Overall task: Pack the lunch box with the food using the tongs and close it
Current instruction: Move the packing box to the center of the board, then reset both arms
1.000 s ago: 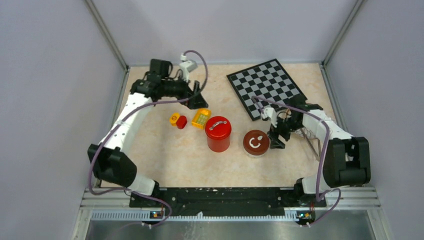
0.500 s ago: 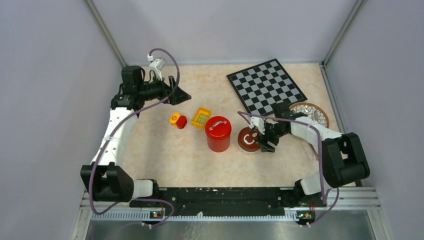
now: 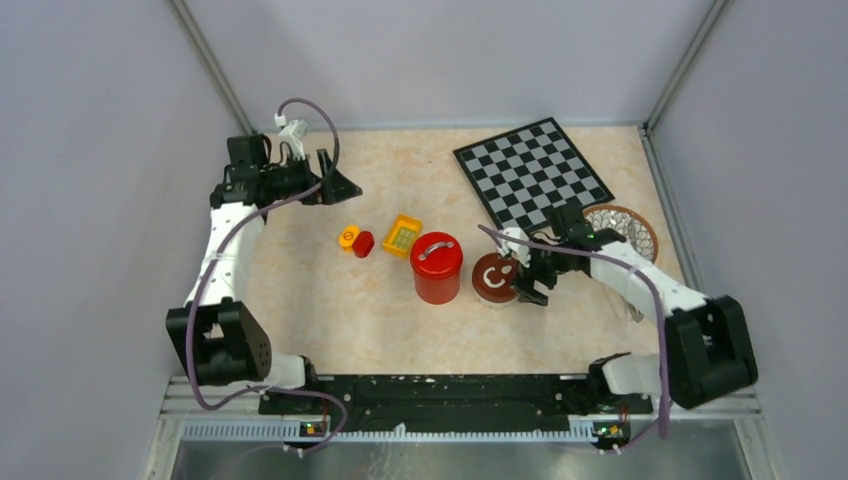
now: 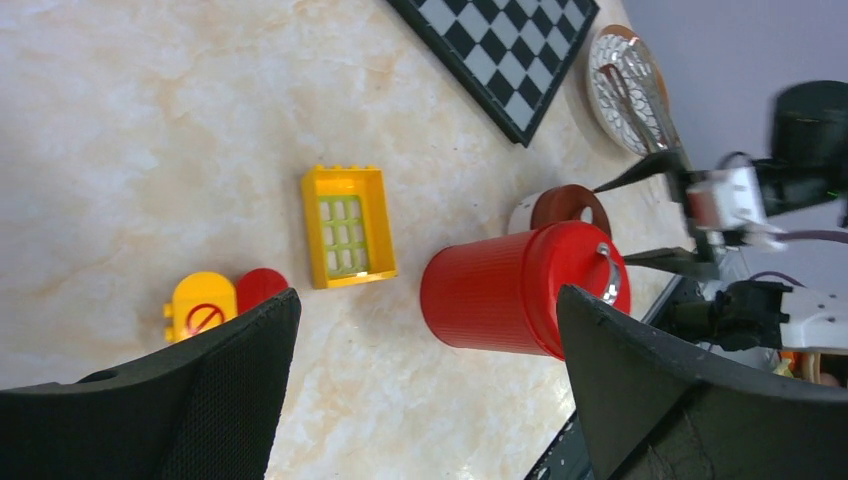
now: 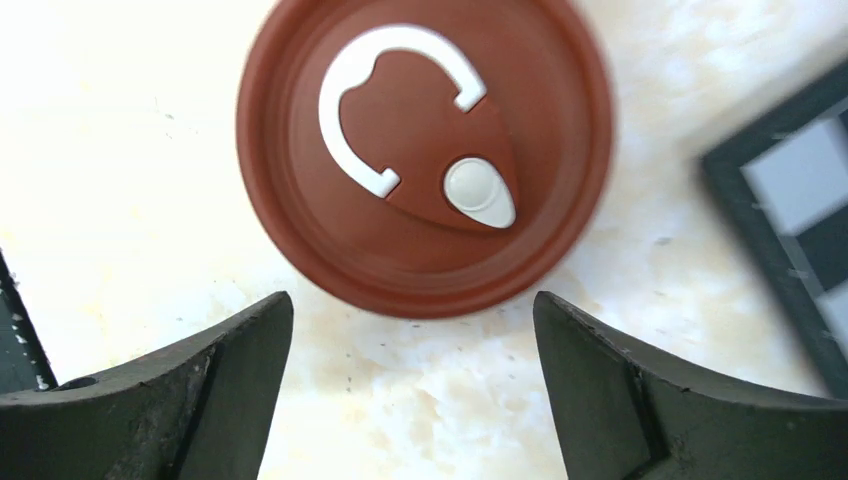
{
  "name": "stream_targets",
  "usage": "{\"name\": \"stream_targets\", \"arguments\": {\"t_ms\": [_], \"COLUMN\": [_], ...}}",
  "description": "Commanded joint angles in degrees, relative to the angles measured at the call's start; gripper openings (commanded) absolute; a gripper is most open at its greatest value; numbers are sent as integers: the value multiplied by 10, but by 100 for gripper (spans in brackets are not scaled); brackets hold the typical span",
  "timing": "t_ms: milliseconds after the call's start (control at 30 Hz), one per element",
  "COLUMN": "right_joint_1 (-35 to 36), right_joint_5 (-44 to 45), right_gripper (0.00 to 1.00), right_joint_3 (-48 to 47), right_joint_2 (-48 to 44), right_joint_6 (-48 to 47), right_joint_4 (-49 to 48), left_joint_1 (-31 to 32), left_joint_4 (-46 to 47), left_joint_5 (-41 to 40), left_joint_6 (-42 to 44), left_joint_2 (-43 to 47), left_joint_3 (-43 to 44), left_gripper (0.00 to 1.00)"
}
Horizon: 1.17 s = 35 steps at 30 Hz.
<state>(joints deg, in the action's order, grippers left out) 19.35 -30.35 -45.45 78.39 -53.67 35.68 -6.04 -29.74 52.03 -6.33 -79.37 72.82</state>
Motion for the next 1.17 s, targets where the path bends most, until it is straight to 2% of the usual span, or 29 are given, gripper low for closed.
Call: {"name": "stream_targets", "arguments": {"t_ms": [0,133,300,500,633,833,1133], "right_joint_1": [-6,-75,-186,-333,-404,-432,-435], "right_joint_5": [-19,-60,-108,-167,-150,-112,-119], "right_gripper": [92,96,96,96,96,95,93], "right_joint_3": [-38,-83,-140,-135,-113,-80,-72], "right_joint_2": [-110,-143,-133,-99,-68,-34,-29], "right_joint_6": [57,125,228,337,392,400,398], "right_joint_4": [8,8,-7,-76,-130,-154,-153], "left_joint_1": [-21,-42,-80,-98,-99,-99,-99], "left_joint_4": [-55,-85,-68,-29,9,33,50], "left_joint_5": [-9,-29,-45,-73,-102,-131,-170], "left_joint_6": [56,100,122,149,158,172,173], "left_joint_2": [-46,-81,-92,-88,-72,-42,0], "left_joint_3": [44,75,64,-11,-67,-118,-148], "left_gripper": [99,99,99,99,99,99,99]}}
